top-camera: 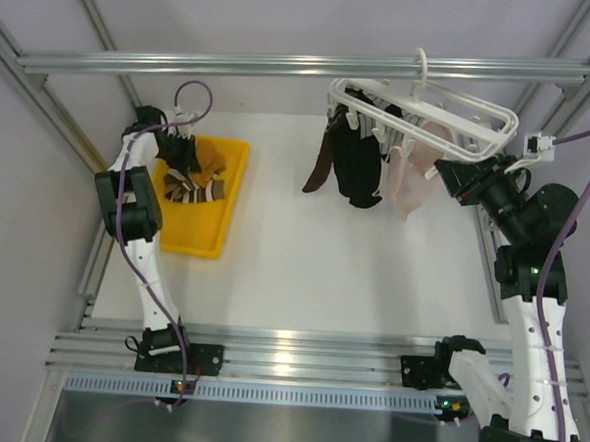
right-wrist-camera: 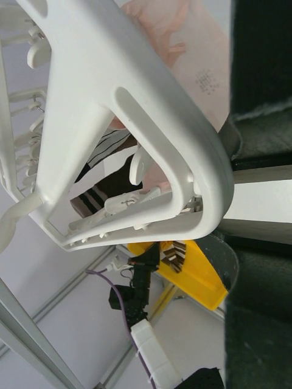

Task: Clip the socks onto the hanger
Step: Adjust the sock in the bin, then pick up the sock from the bin.

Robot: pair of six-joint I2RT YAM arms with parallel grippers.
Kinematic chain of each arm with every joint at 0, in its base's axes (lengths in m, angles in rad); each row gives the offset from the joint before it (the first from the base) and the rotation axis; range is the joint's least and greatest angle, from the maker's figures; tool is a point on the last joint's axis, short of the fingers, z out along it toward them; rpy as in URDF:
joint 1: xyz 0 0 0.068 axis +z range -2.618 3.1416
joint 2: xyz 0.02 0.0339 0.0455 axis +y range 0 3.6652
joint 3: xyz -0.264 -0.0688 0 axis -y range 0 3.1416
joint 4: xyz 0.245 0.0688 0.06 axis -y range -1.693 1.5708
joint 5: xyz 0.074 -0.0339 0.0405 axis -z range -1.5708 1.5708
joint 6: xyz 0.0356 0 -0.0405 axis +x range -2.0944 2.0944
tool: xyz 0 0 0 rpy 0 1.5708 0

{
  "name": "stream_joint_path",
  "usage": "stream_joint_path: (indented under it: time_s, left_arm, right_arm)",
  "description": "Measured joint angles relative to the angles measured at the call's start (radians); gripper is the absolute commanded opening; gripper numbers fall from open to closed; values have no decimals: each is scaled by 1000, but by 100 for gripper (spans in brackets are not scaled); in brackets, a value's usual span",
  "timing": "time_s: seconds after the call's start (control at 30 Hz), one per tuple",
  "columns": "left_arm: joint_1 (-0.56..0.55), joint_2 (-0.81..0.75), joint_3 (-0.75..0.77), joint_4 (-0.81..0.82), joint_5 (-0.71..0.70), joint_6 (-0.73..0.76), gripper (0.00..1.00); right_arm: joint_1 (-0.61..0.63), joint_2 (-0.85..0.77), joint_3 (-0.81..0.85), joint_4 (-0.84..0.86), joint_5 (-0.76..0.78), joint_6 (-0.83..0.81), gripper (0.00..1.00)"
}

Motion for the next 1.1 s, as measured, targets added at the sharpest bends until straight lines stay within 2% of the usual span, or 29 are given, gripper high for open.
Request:
stream_joint_path:
  time_s: [0.07,0.13,0.27,0.4,0.6,0.73,0.93,1.1]
  left_arm:
    - [0,50,36,10,-18,-38,34]
    - [0,69,51,21,-30,-69,43]
    - [0,53,54,19,-39,-82,52]
    - [4,-35,-4,-8,-47,-23,62]
    - [35,-253,-94,-151,-17,163,62]
    - [43,-329,-137,-239,-4,307,60]
    - [15,-286,-192,-341,18,472,60]
    - [-23,-203,-185,-349,56,567,60]
  right_arm:
    - [0,0,0,0,0,0,0]
    - [0,0,0,0,0,0,0]
    - [0,-1,0,0,0,0,0]
    - [0,-3,0,0,-1,-2,0]
    - [0,-3,0,0,-7,-12,0]
    - [0,-3,0,0,-9,-19,0]
    - [0,0,0,0,-9,-19,0]
    - [0,8,0,2,-10,-22,0]
